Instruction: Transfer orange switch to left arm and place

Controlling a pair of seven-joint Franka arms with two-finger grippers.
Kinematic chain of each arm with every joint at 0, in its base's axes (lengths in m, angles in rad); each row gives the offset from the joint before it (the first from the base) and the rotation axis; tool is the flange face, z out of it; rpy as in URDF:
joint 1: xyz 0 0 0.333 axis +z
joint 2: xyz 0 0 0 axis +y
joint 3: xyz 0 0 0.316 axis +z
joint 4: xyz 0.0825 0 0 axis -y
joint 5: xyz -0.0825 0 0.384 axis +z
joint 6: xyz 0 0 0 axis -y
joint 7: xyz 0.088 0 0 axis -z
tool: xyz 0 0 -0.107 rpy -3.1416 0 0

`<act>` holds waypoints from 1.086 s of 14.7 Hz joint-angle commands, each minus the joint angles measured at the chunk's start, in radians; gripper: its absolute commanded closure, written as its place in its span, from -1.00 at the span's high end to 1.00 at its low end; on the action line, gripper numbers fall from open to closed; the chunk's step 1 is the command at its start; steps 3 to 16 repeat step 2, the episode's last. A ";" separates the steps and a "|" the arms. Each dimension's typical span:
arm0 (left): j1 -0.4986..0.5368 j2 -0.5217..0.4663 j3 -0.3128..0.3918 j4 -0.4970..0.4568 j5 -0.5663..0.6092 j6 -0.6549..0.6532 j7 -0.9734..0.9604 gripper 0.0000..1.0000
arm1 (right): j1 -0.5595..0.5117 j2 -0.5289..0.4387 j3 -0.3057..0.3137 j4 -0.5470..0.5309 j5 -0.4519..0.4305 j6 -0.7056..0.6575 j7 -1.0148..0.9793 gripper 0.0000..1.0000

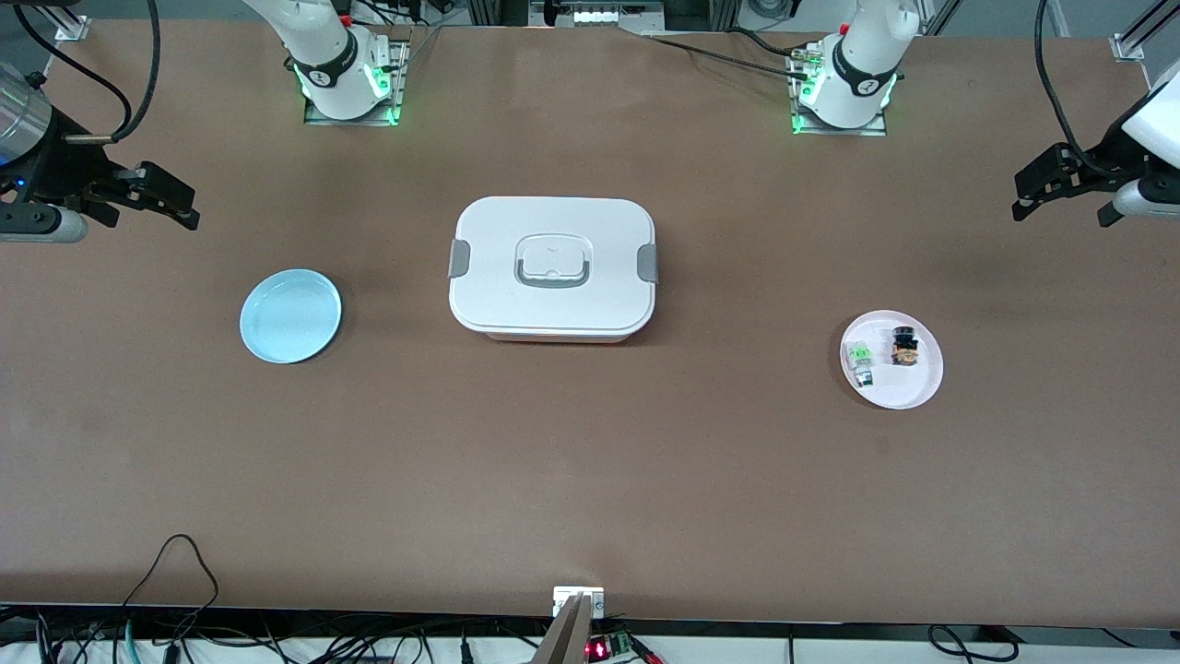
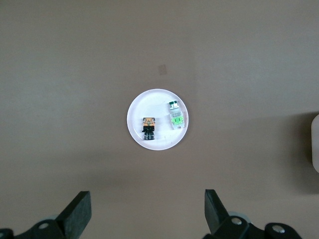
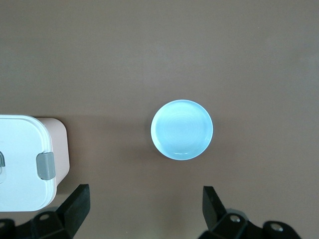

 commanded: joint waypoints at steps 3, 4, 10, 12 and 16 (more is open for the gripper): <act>-0.003 0.016 -0.002 0.038 0.018 -0.032 -0.014 1.00 | -0.010 -0.011 0.010 -0.011 -0.015 0.001 0.004 1.00; -0.003 0.016 -0.002 0.038 0.018 -0.032 -0.014 1.00 | -0.010 -0.011 0.010 -0.011 -0.015 0.001 0.004 1.00; -0.003 0.016 -0.002 0.038 0.018 -0.032 -0.014 1.00 | -0.010 -0.011 0.010 -0.011 -0.015 0.001 0.004 1.00; -0.003 0.016 -0.002 0.038 0.018 -0.032 -0.014 1.00 | -0.010 -0.011 0.010 -0.011 -0.015 0.001 0.004 1.00; -0.003 0.016 -0.002 0.038 0.018 -0.032 -0.014 1.00 | -0.010 -0.011 0.010 -0.011 -0.015 0.001 0.004 1.00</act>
